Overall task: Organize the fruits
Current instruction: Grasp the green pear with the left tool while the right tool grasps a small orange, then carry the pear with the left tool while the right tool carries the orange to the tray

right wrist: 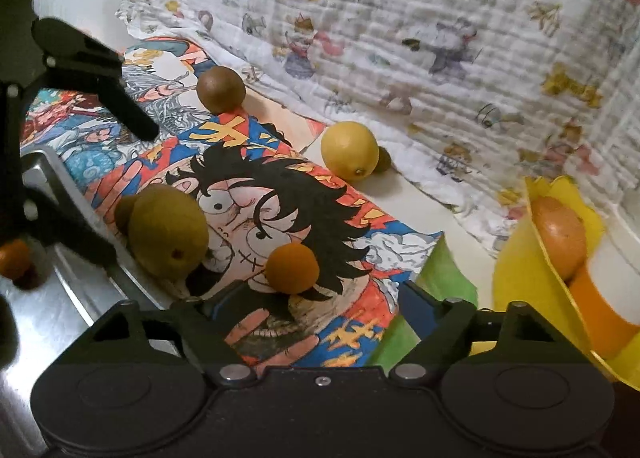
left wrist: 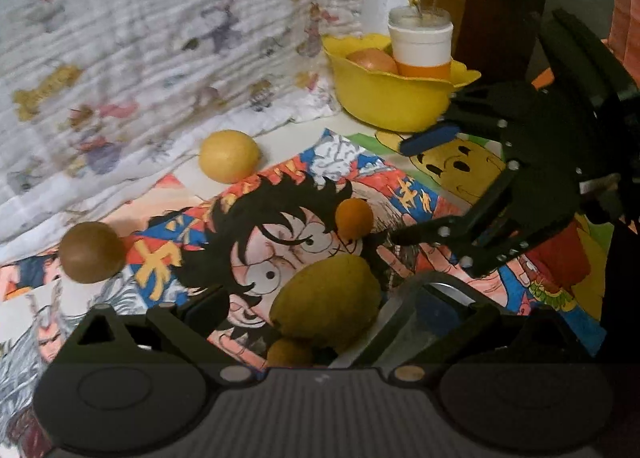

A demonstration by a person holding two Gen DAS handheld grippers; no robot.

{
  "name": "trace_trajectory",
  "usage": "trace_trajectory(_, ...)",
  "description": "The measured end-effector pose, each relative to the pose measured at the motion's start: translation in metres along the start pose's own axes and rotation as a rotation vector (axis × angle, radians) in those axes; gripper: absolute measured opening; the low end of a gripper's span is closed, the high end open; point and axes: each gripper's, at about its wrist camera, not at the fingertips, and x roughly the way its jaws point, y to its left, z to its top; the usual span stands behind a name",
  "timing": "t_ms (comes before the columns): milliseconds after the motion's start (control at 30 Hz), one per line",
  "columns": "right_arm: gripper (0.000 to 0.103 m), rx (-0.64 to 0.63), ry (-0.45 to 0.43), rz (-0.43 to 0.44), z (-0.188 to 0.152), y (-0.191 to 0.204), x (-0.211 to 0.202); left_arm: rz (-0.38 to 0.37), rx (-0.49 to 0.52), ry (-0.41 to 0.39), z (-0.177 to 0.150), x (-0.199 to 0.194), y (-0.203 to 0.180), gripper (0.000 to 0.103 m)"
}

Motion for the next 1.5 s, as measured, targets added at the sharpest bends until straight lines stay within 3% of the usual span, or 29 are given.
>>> trace_trajectory(300,0.065,0.049,0.026,0.038,0.002,-0.004,0.022,-0.072,0.014,0.028,-0.001,0.02,0.003,0.083)
trace_trajectory(567,0.053,0.128,0.032,0.092,0.004,-0.008,0.036,-0.049,0.043,0.018,0.004,0.024,0.003,0.074)
trace_trajectory(867,0.038,0.2,0.033,0.12,0.004,-0.009,0.038,-0.023,0.103,0.023,0.004,0.025,-0.006,0.074)
trace_trajectory(1200,0.038,0.226,0.022,0.115,-0.001,-0.007,0.035,-0.033,0.132,0.065,0.01,0.032,-0.006,0.074)
trace_trajectory(1367,0.037,0.26,0.011,0.101,-0.003,-0.007,0.033,0.001,0.163,0.138,0.011,0.044,-0.006,0.073)
trace_trajectory(1500,0.037,0.291,-0.001,0.091,-0.005,-0.007,0.03,0.003,0.12,0.118,0.009,0.044,-0.001,0.072)
